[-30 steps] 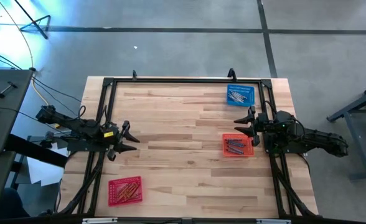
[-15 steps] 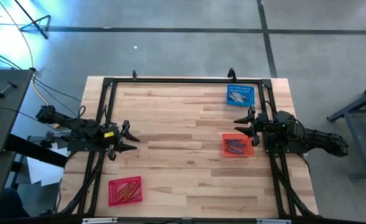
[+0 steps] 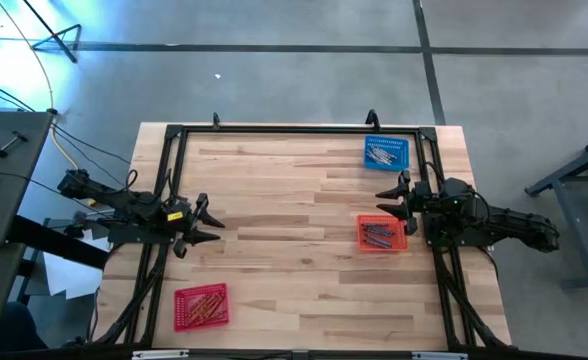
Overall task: Sort crayons
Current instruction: Return to Home Position
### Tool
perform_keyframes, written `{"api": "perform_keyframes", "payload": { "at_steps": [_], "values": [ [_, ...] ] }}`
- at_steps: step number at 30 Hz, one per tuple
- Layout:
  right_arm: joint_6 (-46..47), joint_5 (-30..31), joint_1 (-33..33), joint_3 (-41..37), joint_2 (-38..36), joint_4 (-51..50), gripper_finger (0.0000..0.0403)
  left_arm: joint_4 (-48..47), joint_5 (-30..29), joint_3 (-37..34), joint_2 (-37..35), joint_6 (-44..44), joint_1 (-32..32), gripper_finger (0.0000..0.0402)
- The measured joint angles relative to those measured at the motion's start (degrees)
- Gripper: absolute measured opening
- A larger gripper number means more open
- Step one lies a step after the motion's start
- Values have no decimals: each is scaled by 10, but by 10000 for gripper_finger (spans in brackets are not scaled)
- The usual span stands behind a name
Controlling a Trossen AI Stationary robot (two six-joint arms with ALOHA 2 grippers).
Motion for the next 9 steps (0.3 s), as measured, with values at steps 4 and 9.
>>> {"api": "perform_keyframes", "payload": {
  "at_steps": [4, 9],
  "values": [
    [0, 0, 0, 0, 0, 0, 137, 0, 0, 0, 0, 0, 0, 147],
    [0, 0, 0, 0, 0, 0, 137, 0, 0, 0, 0, -8, 0, 147]
  ]
}}
